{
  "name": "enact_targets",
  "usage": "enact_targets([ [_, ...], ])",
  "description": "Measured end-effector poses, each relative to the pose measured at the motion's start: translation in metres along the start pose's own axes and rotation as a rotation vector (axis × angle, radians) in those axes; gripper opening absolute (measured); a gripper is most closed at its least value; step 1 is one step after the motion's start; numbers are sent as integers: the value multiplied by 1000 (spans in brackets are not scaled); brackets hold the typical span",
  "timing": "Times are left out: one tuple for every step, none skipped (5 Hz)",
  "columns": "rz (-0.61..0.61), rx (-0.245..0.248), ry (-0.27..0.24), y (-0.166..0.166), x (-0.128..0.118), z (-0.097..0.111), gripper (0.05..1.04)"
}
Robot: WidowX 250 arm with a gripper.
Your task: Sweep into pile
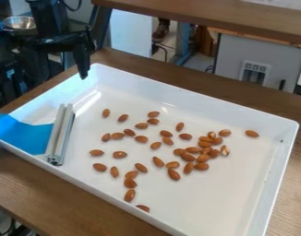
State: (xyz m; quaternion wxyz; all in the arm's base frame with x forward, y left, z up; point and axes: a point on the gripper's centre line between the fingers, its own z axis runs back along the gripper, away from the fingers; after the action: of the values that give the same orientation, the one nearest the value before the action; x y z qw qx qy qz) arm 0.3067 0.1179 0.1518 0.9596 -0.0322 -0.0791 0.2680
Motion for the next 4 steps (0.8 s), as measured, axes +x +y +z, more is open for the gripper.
enact_targets([
  [3,5,30,1,-3,-10,999],
  [2,1,21,4,-11,-30,999],
  [-8,-23,-30,5,-18,-43,999],
  [-24,-38,-49,14,-19,-50,999],
])
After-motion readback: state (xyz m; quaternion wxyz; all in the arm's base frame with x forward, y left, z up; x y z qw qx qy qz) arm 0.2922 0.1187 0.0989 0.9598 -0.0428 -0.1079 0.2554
